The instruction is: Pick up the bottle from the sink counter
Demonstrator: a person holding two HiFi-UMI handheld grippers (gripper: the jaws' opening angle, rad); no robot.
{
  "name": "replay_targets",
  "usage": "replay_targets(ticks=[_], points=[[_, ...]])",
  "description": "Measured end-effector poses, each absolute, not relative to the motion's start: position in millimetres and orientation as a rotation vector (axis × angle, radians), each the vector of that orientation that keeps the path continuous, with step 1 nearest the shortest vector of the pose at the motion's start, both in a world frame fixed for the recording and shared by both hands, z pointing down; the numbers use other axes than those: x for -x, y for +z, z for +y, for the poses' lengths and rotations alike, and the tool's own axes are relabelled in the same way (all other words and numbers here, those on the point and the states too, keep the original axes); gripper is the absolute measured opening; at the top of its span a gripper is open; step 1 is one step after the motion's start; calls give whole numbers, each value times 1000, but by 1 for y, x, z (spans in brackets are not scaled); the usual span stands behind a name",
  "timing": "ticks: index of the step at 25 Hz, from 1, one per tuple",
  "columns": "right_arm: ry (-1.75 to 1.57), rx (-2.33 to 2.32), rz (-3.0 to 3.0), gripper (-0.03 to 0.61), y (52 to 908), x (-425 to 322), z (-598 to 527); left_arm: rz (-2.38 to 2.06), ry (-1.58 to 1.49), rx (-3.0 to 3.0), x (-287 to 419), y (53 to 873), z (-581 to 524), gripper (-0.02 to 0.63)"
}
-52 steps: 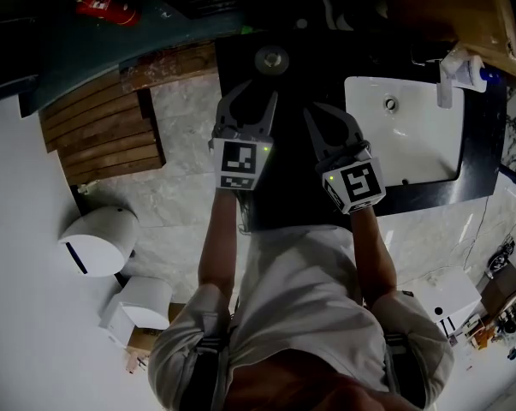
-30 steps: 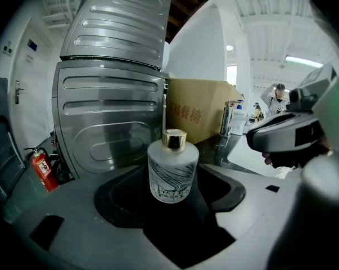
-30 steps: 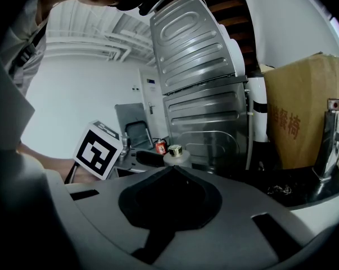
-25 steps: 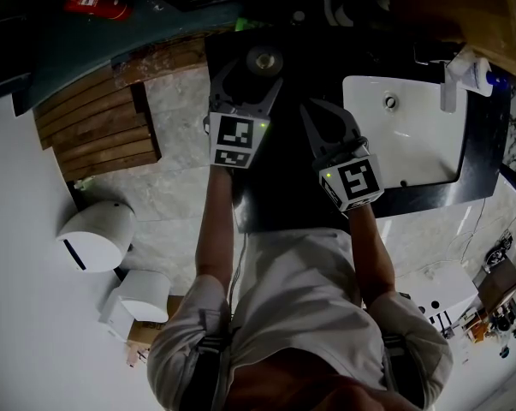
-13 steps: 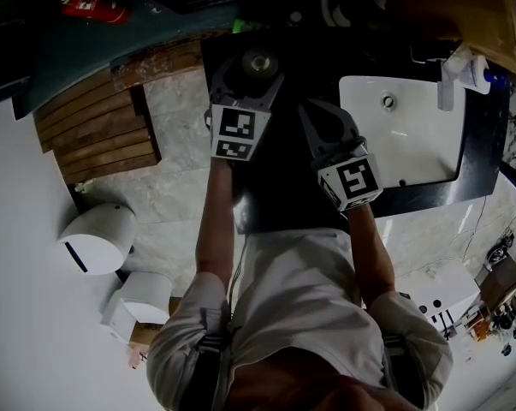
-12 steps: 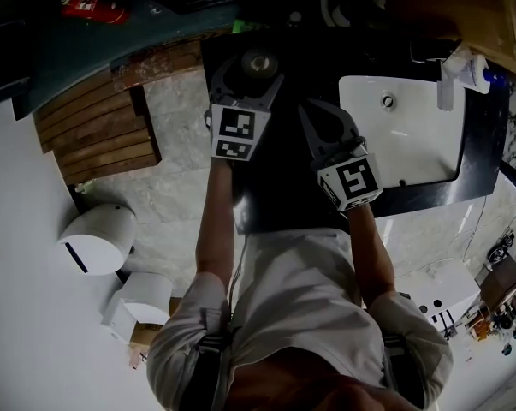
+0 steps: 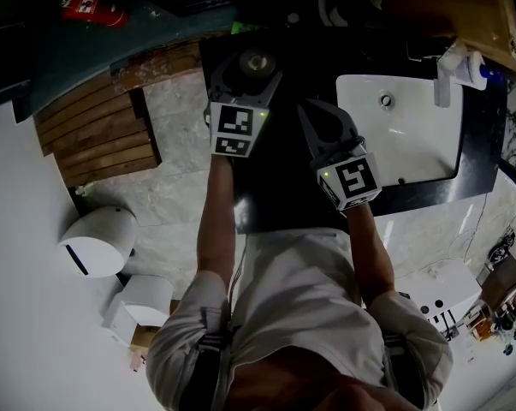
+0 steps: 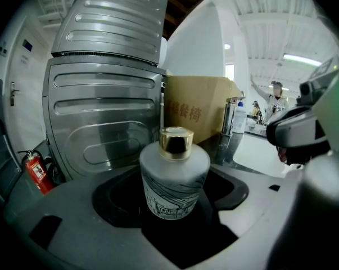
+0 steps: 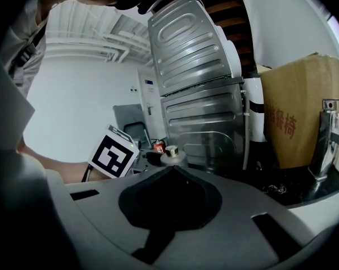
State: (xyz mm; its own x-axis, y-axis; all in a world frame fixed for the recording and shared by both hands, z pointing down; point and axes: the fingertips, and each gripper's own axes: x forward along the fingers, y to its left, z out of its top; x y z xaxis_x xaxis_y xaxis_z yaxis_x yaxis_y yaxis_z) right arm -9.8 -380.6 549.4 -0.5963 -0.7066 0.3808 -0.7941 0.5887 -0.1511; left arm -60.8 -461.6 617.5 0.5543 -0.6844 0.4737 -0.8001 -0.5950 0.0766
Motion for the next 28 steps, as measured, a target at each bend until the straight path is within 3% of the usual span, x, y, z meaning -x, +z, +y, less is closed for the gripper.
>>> replay_targets(ticks=[28], points=[[391, -1296, -2534, -3, 526, -13, -364, -1252, 596, -2494, 56, 609, -442, 319]])
